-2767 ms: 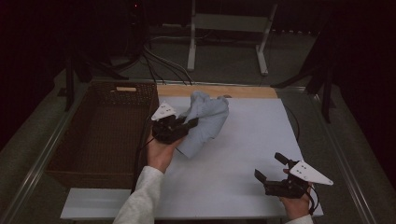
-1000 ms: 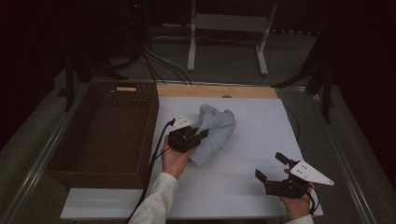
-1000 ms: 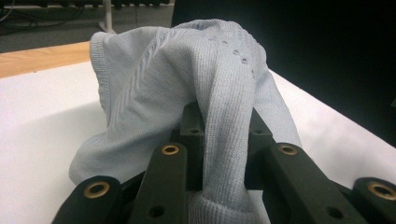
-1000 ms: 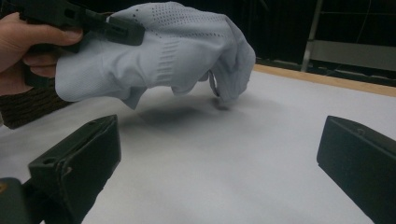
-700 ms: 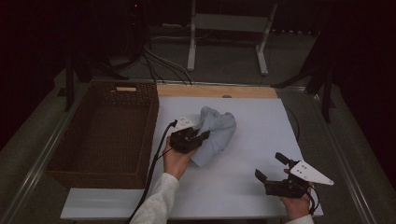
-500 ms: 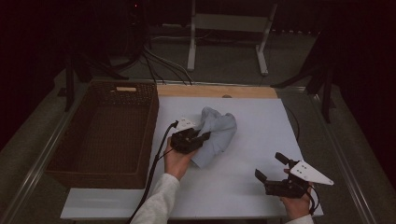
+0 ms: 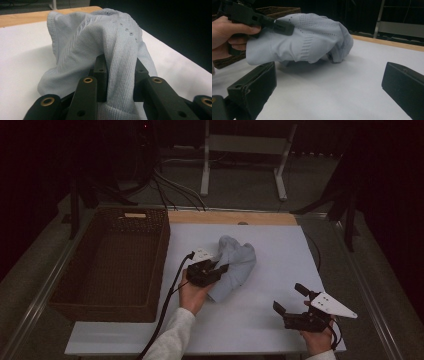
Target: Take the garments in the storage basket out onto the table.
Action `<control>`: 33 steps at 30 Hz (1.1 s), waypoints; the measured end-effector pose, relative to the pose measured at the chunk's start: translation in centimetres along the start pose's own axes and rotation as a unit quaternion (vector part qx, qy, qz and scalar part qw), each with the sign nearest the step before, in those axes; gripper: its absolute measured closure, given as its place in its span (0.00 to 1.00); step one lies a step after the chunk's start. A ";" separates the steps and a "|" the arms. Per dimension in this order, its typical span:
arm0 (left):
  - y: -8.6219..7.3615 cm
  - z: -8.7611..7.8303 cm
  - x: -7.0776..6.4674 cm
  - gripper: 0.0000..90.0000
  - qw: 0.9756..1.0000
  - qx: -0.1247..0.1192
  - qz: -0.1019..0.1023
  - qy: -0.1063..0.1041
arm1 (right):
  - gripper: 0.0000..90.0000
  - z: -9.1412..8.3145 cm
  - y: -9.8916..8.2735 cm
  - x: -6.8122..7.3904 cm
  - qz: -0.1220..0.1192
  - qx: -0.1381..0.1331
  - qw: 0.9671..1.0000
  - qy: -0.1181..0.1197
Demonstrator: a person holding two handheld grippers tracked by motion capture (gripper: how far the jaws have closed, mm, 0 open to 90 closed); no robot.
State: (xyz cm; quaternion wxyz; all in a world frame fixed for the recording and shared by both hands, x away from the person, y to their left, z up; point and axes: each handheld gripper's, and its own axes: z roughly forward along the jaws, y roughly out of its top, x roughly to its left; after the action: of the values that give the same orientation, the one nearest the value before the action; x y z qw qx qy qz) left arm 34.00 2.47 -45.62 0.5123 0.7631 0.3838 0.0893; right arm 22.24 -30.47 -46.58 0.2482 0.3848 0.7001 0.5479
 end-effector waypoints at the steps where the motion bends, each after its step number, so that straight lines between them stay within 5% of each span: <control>1: 0.0 0.1 -0.1 0.81 1.000 0.002 0.001 -0.001 | 0.00 0.0 0.0 0.0 0.000 0.000 1.000 0.000; 33: -1.0 1.5 -1.5 0.70 0.999 0.016 0.005 -0.037 | 0.00 0.0 0.0 0.0 -0.002 -0.001 1.000 0.000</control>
State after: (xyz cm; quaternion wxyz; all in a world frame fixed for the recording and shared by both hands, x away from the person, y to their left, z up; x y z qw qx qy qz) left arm 33.26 0.51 -46.74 0.5134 0.7757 0.3625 0.0572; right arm 22.25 -30.49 -46.56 0.2494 0.3835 0.7001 0.5482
